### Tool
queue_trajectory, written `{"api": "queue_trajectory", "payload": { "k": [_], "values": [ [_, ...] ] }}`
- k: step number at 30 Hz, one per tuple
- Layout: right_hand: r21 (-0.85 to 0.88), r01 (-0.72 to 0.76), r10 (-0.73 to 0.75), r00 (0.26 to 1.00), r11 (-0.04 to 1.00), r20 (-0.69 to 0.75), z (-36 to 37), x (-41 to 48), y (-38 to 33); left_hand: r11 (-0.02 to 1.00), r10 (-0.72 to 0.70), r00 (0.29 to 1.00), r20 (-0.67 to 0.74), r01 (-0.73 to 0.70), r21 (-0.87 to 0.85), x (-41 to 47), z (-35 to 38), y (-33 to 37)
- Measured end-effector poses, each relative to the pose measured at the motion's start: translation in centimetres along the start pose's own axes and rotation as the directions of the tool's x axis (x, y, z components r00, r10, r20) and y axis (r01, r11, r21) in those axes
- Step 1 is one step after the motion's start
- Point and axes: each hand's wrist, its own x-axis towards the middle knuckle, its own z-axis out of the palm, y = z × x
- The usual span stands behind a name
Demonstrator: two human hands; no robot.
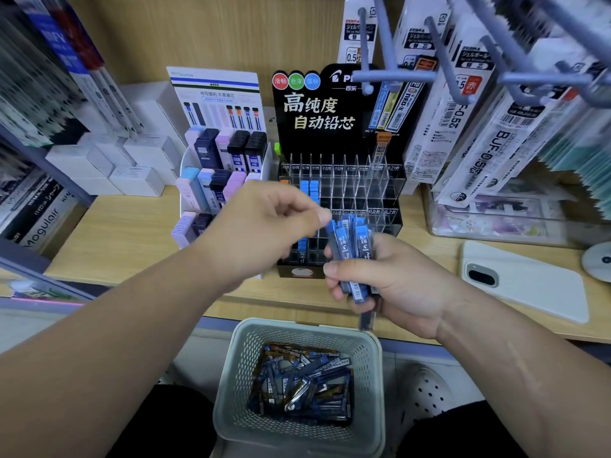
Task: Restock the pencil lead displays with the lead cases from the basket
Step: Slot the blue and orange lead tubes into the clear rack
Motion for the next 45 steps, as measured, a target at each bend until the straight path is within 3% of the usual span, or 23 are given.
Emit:
{"api": "queue_trajectory", "payload": {
  "k": [5, 10, 17, 25, 31, 38, 41, 45],
  "values": [
    [-0.076, 0.017, -0.017, 1.0, 0.997, 0.013, 0.2, 0.1, 0.4, 0.977, -0.13, 0.991, 0.042, 0.135, -0.163, -0.8, 1.6, 0.0],
    [0.013, 0.002, -0.002, 1.0, 1.0, 0.02, 0.0, 0.0, 0.1, 0.938, -0.176, 0.979, 0.103, 0.198, -0.284, -0.3, 0.8, -0.2],
    [0.234, 0.017, -0.013, 1.0, 0.972, -0.016, -0.5, -0.1, -0.2, 0.904, -0.138, 0.99, -0.004, 0.125, -0.409, 0.6, -0.9, -0.2],
    [0.211, 0.093, -0.066, 0.989, 0.973, -0.131, 0.0, 0.4, -0.5, 0.901, -0.075, 0.997, -0.032, 0.054, -0.43, 0.8, -1.1, 0.4],
    [0.108, 0.144, -0.117, 0.967, 0.984, -0.224, 0.5, 0.6, 0.0, 0.907, -0.102, 0.993, -0.057, 0.069, -0.416, 0.7, -0.2, 0.2],
    [0.022, 0.135, -0.124, 0.956, 0.991, -0.267, 0.3, 0.7, 0.5, 0.913, -0.231, 0.961, -0.155, 0.158, -0.376, 1.0, 0.2, 0.0],
    [0.048, 0.124, -0.106, 0.954, 0.991, -0.28, -0.2, 0.7, 0.4, 0.943, -0.178, 0.958, -0.226, 0.1, -0.317, 1.4, -0.5, 0.2],
    [0.071, 0.116, -0.089, 0.948, 0.991, -0.305, -1.0, 0.6, 0.3, 0.999, -0.017, 0.969, -0.245, 0.005, -0.049, 1.5, -0.9, -0.1]
  ]
}}
